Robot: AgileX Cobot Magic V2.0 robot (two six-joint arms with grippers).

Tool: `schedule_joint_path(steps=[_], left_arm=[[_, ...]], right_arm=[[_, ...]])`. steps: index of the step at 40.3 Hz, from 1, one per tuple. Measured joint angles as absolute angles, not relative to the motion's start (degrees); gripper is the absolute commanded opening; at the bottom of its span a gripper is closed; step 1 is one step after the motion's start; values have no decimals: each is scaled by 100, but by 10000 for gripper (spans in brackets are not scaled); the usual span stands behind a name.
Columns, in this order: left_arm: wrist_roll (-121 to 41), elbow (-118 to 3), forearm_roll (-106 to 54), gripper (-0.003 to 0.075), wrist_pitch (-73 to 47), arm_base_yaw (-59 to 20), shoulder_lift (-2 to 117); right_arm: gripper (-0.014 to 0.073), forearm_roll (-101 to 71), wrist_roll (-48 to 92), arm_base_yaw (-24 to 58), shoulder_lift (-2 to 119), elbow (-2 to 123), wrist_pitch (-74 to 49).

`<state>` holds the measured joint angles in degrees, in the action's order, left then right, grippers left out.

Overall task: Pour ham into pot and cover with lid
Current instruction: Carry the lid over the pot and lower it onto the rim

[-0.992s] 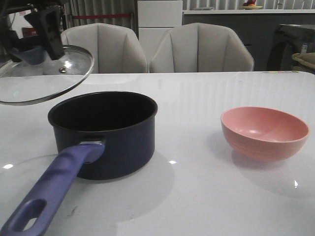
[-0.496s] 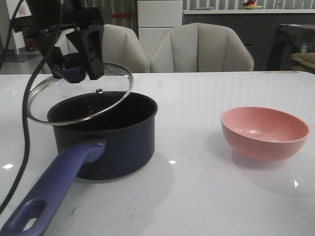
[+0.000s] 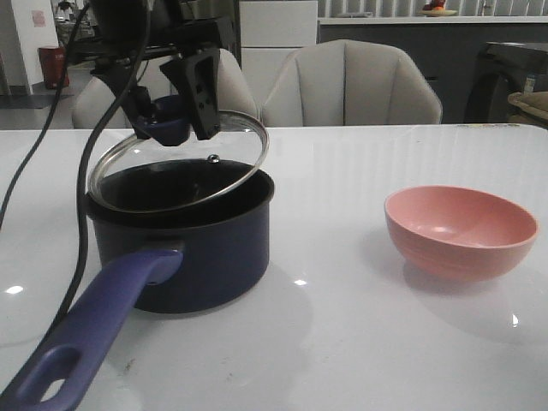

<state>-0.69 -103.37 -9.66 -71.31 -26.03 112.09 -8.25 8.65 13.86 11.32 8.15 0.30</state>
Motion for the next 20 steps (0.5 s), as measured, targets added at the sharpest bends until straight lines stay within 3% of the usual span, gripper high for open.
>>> schedule_joint_path(steps=[20], left_arm=[[-78, -10337, -969, 115, -7131, -2668, 11184]], right_arm=[[150, -825, 865, 1386, 1132, 815, 41]])
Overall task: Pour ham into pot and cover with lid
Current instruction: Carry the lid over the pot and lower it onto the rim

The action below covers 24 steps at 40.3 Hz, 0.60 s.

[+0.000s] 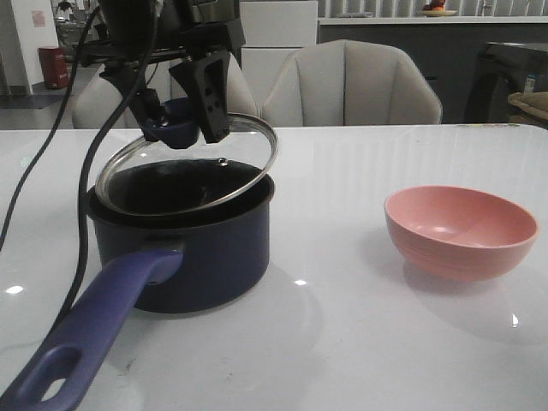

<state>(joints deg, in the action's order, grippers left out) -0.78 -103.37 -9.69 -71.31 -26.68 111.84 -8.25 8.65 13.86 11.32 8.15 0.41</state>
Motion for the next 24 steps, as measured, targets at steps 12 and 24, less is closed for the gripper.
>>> schedule_joint_path(steps=[12, 24], left_arm=[[-78, -10028, -935, 115, -7110, -2677, 10960], [-78, -9868, -861, 115, -7096, -2690, 10867]], right_arm=[[150, -825, 865, 1386, 1132, 815, 41], [150, -825, 865, 1386, 1132, 815, 41]])
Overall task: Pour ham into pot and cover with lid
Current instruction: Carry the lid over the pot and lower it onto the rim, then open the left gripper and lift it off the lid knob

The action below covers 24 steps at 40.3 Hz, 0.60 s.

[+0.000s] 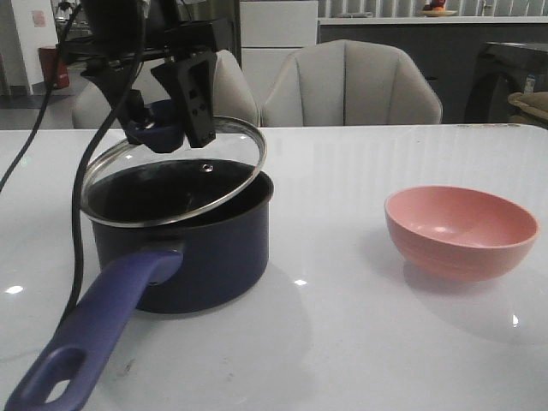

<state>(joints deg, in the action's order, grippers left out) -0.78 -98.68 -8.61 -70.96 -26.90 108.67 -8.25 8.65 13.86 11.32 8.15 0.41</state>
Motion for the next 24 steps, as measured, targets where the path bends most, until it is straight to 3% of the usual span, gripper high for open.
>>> schedule_joint_path(steps=[11, 24], left_arm=[[-78, -9868, -852, 127, -7096, -2690, 10867], [-78, -9868, -840, 330, -7096, -2690, 10867]], right_arm=[[150, -825, 865, 1386, 1132, 815, 41], [150, -825, 865, 1386, 1132, 815, 41]])
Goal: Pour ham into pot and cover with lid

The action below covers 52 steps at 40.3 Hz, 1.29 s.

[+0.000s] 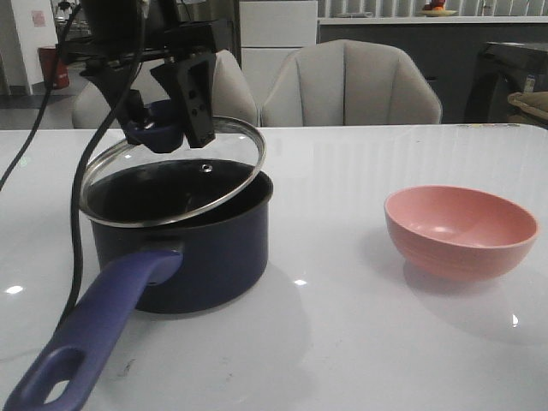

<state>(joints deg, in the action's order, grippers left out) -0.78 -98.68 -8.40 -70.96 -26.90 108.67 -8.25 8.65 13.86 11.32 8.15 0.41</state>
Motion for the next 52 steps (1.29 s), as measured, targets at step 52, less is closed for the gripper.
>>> schedule_joint_path(steps=[52], left_arm=[[-78, -8673, -173, 556, -7096, -2553, 9414]], right_arm=[[150, -825, 865, 1386, 1132, 815, 41]])
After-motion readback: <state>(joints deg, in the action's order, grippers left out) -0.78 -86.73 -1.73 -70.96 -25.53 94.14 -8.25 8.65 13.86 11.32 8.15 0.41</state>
